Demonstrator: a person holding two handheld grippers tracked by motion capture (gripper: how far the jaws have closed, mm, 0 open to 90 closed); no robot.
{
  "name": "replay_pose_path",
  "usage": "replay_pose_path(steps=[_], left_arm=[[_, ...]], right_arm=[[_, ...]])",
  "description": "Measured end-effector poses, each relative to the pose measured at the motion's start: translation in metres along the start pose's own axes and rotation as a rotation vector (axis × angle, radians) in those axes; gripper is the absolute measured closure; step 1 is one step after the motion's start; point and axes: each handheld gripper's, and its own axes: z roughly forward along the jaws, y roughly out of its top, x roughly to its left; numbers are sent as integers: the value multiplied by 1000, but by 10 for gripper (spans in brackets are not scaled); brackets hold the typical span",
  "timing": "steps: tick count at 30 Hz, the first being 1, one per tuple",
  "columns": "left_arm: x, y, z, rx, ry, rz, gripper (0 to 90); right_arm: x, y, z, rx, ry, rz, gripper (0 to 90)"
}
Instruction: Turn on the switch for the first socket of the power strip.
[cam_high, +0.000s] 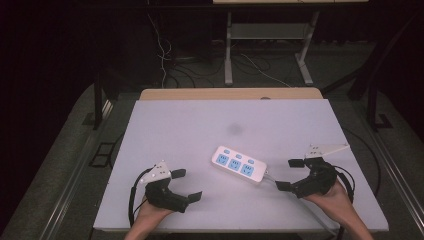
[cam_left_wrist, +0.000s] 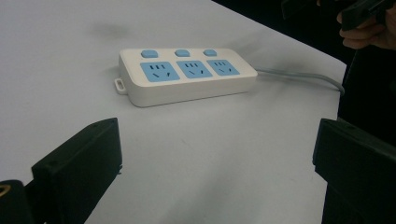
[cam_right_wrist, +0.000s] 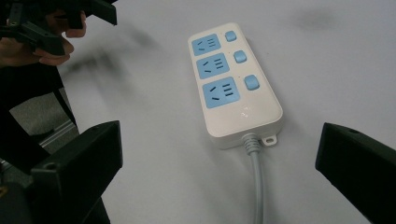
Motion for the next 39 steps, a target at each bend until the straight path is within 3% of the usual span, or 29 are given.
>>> replay_pose_path(steps=[39], left_arm=[[2,0,-1,-2,0,-7,1]], right_arm=[[-7,62,22,142,13,-102,2]])
